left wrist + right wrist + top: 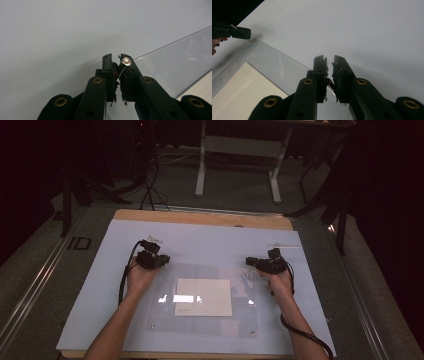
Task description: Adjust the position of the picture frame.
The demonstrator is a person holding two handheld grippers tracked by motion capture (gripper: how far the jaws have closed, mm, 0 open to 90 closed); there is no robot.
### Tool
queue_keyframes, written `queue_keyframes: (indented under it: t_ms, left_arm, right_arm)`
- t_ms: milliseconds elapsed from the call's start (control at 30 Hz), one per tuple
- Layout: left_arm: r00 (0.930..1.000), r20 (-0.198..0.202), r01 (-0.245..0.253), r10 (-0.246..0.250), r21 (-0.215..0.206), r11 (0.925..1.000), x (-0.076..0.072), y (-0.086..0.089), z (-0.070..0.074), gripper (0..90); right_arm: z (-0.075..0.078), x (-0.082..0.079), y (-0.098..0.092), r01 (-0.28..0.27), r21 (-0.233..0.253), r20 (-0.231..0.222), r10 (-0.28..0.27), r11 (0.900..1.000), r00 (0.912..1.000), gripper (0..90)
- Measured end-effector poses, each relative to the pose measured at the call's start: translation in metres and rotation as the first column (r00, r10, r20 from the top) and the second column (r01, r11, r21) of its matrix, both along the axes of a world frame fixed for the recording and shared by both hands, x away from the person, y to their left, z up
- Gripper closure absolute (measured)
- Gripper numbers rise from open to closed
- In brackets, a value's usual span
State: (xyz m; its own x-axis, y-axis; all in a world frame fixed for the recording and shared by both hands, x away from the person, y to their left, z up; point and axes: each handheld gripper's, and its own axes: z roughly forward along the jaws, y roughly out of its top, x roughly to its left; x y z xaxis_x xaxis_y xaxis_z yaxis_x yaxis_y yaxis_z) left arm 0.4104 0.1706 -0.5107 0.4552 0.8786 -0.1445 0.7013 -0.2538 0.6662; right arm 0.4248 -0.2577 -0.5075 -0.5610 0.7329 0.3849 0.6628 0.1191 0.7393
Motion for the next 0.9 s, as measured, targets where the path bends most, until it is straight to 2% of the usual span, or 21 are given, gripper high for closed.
queue_keyframes:
  t_ms: [200,367,433,467,567,700,800,900]
  left_arm:
    - [0.9998,0.000,-0.018,0.018,0.009,0.9998,-0.006,0.001,0.000,83.3]
    - [0.9996,0.005,-0.026,0.026,-0.004,0.9997,-0.008,0.002,-0.001,82.7]
    - [0.9996,0.008,-0.027,0.027,-0.024,0.9993,-0.008,0.004,-0.002,81.2]
    - [0.9997,0.008,-0.022,0.023,-0.054,0.9983,-0.009,0.007,-0.003,80.3]
    - [0.9997,0.012,-0.021,0.022,-0.070,0.9973,-0.010,0.009,-0.005,77.6]
    - [0.9996,0.020,-0.017,0.019,-0.071,0.9973,-0.012,0.013,-0.007,75.3]
    - [0.9992,0.029,-0.024,0.027,-0.082,0.9963,-0.014,0.014,-0.008,74.4]
    - [0.9987,0.045,-0.021,0.026,-0.091,0.9956,-0.016,0.015,-0.008,63.0]
  right_arm:
    - [0.000,0.000,0.004,-0.003,-0.007,0.005,0.003,1.000,1.0000,80.9]
    - [0.001,0.000,0.005,-0.012,-0.026,0.012,0.012,1.000,0.9999,80.7]
    - [0.001,0.000,0.004,-0.011,-0.029,0.015,0.012,0.999,0.9998,77.4]
    - [0.001,-0.001,0.004,-0.007,-0.035,0.023,0.008,0.999,0.9997,75.1]
    - [0.001,-0.003,0.002,0.001,-0.028,0.034,0.000,1.000,0.9994,74.0]
    - [0.003,-0.012,-0.005,0.013,-0.022,0.082,-0.012,1.000,0.9966,66.7]
    - [0.005,-0.016,-0.007,0.016,-0.021,0.095,-0.014,1.000,0.9954,63.9]
    - [0.008,-0.025,-0.012,0.021,-0.030,0.136,-0.017,0.999,0.9906,58.5]
